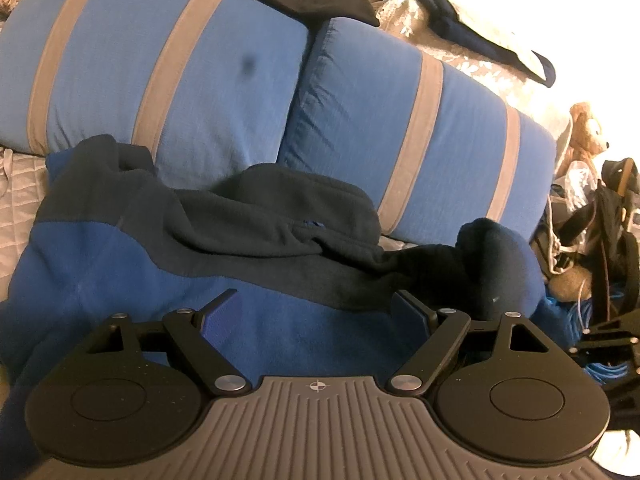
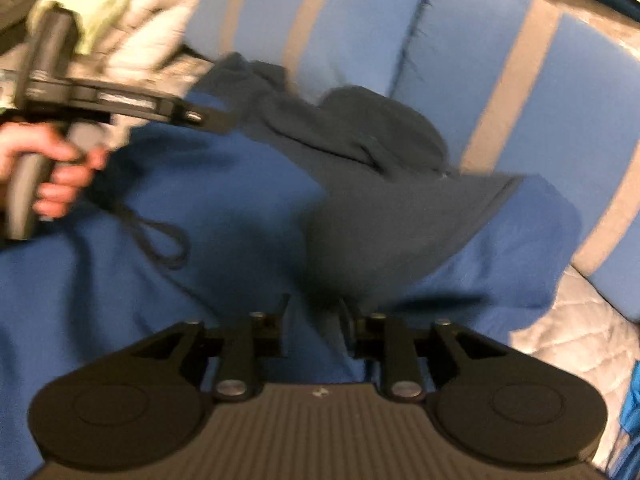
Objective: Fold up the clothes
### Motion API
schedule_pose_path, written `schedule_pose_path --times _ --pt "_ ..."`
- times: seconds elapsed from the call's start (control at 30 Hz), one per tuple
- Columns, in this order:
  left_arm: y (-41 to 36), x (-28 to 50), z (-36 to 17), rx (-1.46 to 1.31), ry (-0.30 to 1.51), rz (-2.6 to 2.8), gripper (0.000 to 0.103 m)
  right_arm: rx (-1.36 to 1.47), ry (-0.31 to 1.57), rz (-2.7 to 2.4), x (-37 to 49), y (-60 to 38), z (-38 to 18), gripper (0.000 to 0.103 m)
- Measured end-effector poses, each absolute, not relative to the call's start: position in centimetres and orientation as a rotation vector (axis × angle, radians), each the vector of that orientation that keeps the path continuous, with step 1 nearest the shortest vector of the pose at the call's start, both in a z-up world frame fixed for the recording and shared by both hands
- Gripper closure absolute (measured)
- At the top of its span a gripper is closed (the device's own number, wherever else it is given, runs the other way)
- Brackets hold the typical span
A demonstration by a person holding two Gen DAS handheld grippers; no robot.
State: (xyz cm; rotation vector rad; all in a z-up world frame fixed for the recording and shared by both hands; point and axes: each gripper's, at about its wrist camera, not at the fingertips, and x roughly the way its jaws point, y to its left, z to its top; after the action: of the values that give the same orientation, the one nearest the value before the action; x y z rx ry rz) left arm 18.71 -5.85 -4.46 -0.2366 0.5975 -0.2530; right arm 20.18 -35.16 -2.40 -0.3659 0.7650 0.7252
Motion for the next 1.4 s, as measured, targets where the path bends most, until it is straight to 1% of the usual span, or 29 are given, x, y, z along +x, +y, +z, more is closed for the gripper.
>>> schedule_pose_path --times 0.13,0.2,0.4,0.63,0.7,0.77,0.8,0.83,0.87,0.93,0.97,1.03,1.23,1.4 --pt "-5.6 18.8 -4.4 -0.250 0.600 -0.257 0.021 -0.269 0.718 0.692 20.9 -37.6 0.0 0.036" --pt "-5.6 18.8 -4.5 -0.255 0.602 -0.258 0.021 -0.209 0.700 0.622 22.4 -38.9 0.7 0.030" --pt "-5.6 18.9 -4.6 -0.258 0.611 -0.258 0.021 0.046 0.723 0.481 28.1 -43.2 0.1 0.029" --pt "-5.8 19.2 -4.9 -0.247 0.624 -0.259 0.021 0.330 0.755 0.412 34.8 -44.3 -1.9 0.029" --pt "-5.7 19.3 -4.9 -0.253 0.626 -0.254 0.021 0.390 0.764 0.409 36.3 -44.3 -2.4 0.029" --pt "-5.6 19.4 -5.1 -0.260 0.631 -0.248 0.021 0.388 0.778 0.398 37.5 -43.6 -3.1 0.030" --pt "-5.5 19.5 -5.1 -0.264 0.635 -0.246 0.021 0.377 0.781 0.390 38.0 -43.3 -3.4 0.031" --pt "-5.5 19.5 -5.2 -0.267 0.638 -0.245 0.021 0.357 0.779 0.379 38.2 -43.0 -3.6 0.039" --pt "-5.4 19.6 -5.2 -0.271 0.640 -0.244 0.021 0.334 0.772 0.373 38.3 -42.6 -3.7 0.051" --pt "-5.3 19.6 -5.2 -0.280 0.639 -0.238 0.021 0.268 0.743 0.395 38.0 -41.2 -3.6 0.087" --pt "-5.2 19.6 -5.2 -0.285 0.637 -0.233 0.021 0.232 0.734 0.422 37.5 -40.2 -3.4 0.090" --pt "-4.8 19.5 -5.0 -0.305 0.624 -0.215 0.021 0.127 0.713 0.495 35.8 -37.6 -3.0 0.093" --pt "-3.6 19.2 -4.6 -0.364 0.576 -0.158 0.021 -0.224 0.717 0.681 29.7 -30.3 -3.1 0.094" --pt "-3.1 19.3 -4.4 -0.393 0.570 -0.144 0.021 -0.398 0.794 0.757 26.6 -27.3 -4.8 0.094"
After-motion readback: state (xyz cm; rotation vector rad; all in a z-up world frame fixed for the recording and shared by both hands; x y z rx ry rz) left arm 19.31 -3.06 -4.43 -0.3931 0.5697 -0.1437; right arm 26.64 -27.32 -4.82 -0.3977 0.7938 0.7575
